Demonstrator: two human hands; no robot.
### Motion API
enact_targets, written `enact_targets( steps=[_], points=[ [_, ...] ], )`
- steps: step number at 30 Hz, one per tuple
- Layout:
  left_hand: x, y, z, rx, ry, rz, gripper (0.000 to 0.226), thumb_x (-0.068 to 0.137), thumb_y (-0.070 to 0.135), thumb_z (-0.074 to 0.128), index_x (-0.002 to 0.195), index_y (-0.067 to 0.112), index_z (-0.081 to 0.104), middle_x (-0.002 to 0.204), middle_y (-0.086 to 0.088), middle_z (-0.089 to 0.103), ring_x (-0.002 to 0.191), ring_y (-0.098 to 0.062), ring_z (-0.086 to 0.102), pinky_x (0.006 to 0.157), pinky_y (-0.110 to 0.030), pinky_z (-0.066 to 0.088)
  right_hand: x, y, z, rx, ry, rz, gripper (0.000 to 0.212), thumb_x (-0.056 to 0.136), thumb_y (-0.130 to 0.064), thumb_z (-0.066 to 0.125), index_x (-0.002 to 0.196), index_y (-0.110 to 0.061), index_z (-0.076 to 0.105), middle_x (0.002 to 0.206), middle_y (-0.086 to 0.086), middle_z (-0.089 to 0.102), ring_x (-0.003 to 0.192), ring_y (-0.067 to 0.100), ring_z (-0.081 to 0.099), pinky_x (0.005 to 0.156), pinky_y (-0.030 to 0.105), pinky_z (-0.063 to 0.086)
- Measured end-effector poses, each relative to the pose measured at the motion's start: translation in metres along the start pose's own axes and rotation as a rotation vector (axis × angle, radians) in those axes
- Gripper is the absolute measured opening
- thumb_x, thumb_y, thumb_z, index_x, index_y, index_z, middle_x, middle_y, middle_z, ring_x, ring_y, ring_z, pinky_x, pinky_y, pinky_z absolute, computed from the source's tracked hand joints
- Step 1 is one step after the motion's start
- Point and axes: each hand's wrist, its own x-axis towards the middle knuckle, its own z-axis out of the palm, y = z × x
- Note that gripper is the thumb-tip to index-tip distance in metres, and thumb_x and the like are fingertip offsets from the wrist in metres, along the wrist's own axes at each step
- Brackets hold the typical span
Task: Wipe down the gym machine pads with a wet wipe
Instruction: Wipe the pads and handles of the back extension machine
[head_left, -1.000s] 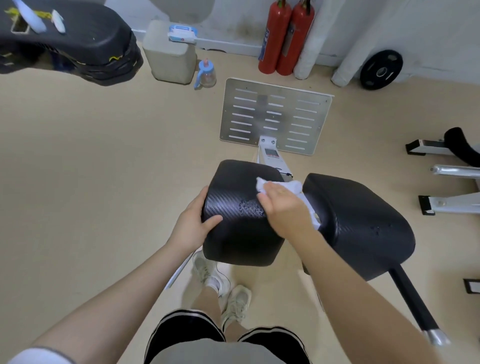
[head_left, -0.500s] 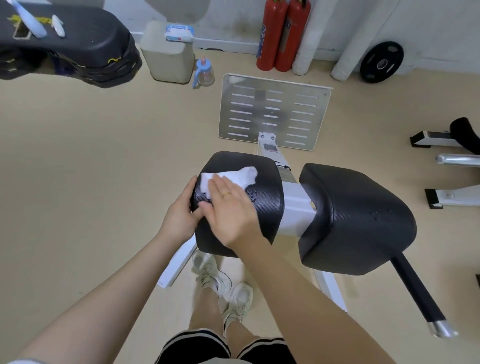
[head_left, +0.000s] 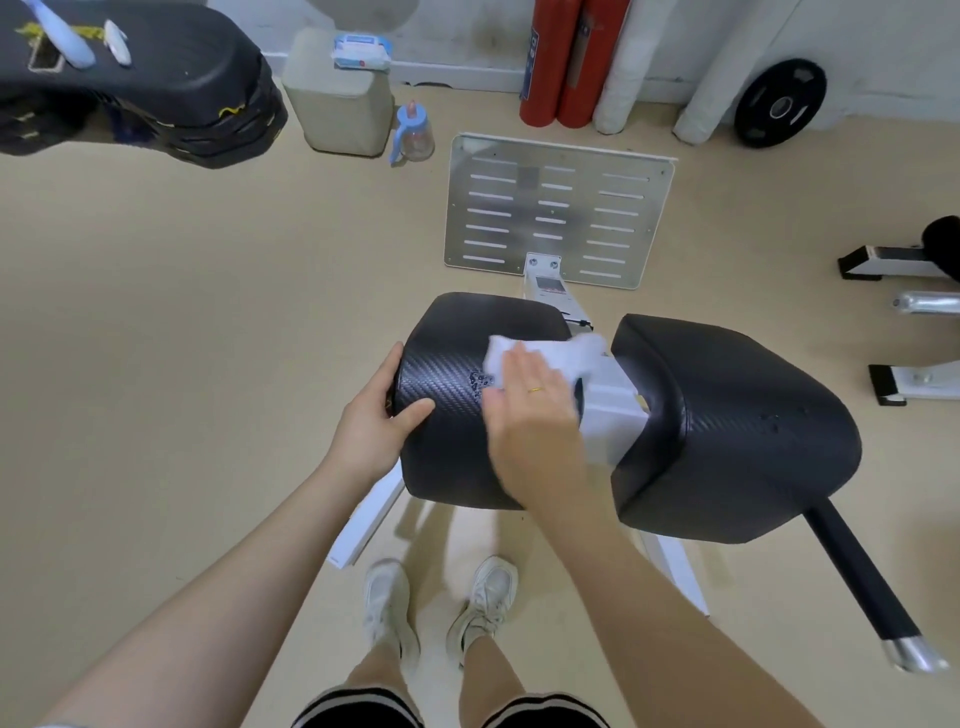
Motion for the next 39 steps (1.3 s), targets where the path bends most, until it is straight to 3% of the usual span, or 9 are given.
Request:
enact_targets(
  steps=[4, 7, 11, 19, 23, 27, 31, 35, 39],
  points=[
    [-0.007, 0.007, -0.02, -0.572, -0.207, -0.176, 0.055, 0.088, -0.001, 0.027, 0.137, 0.017, 0.043, 0.124, 0.004, 0.059, 0.114, -0.009, 0.055, 0.098, -0.024, 0.041, 0.008, -0.076, 0.017, 0.142, -0.231, 0.048, 0.066, 0.095, -0.044, 0.012, 0.134, -0.004, 0.047, 0.144, 0.012, 0.043, 0.136, 0.024, 0.037, 0.114, 0.035, 0.015],
    [-0.008, 0.002, -0.038, -0.786, -0.254, -0.266, 0.048, 0.09, 0.015, 0.024, 0.13, 0.012, 0.051, 0.126, -0.004, 0.059, 0.117, -0.015, 0.054, 0.105, -0.028, 0.038, 0.008, -0.1, 0.027, 0.041, -0.208, 0.066, 0.062, 0.09, -0.045, 0.025, 0.132, -0.008, 0.051, 0.142, 0.007, 0.047, 0.133, 0.021, 0.041, 0.111, 0.034, 0.02],
    [-0.005, -0.005, -0.042, -0.718, -0.297, -0.257, 0.049, 0.093, 0.02, 0.022, 0.137, 0.012, 0.043, 0.141, -0.001, 0.048, 0.131, -0.012, 0.042, 0.112, -0.031, 0.028, -0.003, -0.078, 0.026, 0.074, -0.152, 0.038, 0.059, 0.088, -0.039, 0.043, 0.129, 0.002, 0.051, 0.138, 0.018, 0.048, 0.128, 0.032, 0.046, 0.108, 0.039, 0.029],
    [-0.012, -0.011, -0.036, -0.511, -0.312, -0.157, 0.046, 0.098, 0.018, 0.021, 0.14, 0.026, 0.036, 0.146, 0.013, 0.037, 0.135, -0.003, 0.031, 0.115, -0.032, 0.023, -0.034, 0.003, 0.006, -0.218, -0.068, 0.339, 0.052, 0.098, -0.033, 0.03, 0.131, 0.005, 0.047, 0.137, 0.022, 0.048, 0.128, 0.035, 0.045, 0.105, 0.047, 0.04],
    [-0.012, -0.01, -0.041, -0.433, -0.378, -0.129, 0.043, 0.098, 0.021, 0.019, 0.135, 0.038, 0.035, 0.137, 0.023, 0.041, 0.129, 0.001, 0.035, 0.111, -0.028, 0.025, -0.032, -0.027, 0.026, -0.257, -0.049, 0.25, 0.036, 0.099, -0.023, 0.04, 0.106, 0.002, 0.066, 0.135, 0.027, 0.046, 0.128, 0.043, 0.041, 0.101, 0.053, 0.04],
    [-0.014, -0.008, -0.043, -0.386, -0.429, -0.129, 0.043, 0.097, 0.022, 0.021, 0.127, 0.045, 0.04, 0.132, 0.025, 0.046, 0.121, 0.004, 0.042, 0.101, -0.023, 0.031, -0.027, -0.085, 0.045, -0.119, -0.029, 0.219, 0.057, 0.092, -0.04, 0.038, 0.133, -0.001, 0.047, 0.143, 0.018, 0.042, 0.133, 0.033, 0.036, 0.109, 0.043, 0.028],
    [-0.014, -0.008, -0.046, -0.426, -0.465, -0.208, 0.038, 0.097, 0.033, 0.031, 0.096, 0.037, 0.07, 0.119, 0.008, 0.062, 0.109, -0.004, 0.058, 0.093, -0.024, 0.041, -0.023, -0.117, 0.053, -0.012, -0.135, 0.151, 0.068, 0.08, -0.043, 0.04, 0.136, -0.004, 0.043, 0.145, 0.011, 0.041, 0.134, 0.024, 0.028, 0.109, 0.037, 0.023],
    [-0.011, -0.01, -0.045, -0.364, -0.454, -0.151, 0.035, 0.095, 0.035, 0.031, 0.117, 0.052, 0.052, 0.136, 0.023, 0.047, 0.124, 0.001, 0.043, 0.097, -0.025, 0.034, -0.029, -0.075, 0.04, -0.153, -0.156, 0.146, 0.072, 0.079, -0.047, 0.039, 0.137, -0.004, 0.041, 0.142, 0.014, 0.044, 0.132, 0.028, 0.039, 0.106, 0.039, 0.023],
    [-0.015, -0.009, -0.037, -0.316, -0.495, -0.088, 0.053, 0.077, 0.03, 0.037, 0.115, 0.066, 0.041, 0.124, 0.036, 0.05, 0.121, 0.007, 0.042, 0.091, -0.025, 0.033, -0.043, -0.016, 0.018, -0.244, -0.128, 0.279, 0.065, 0.09, -0.044, 0.033, 0.139, -0.001, 0.038, 0.145, 0.017, 0.04, 0.134, 0.032, 0.038, 0.11, 0.043, 0.027]
  ],
)
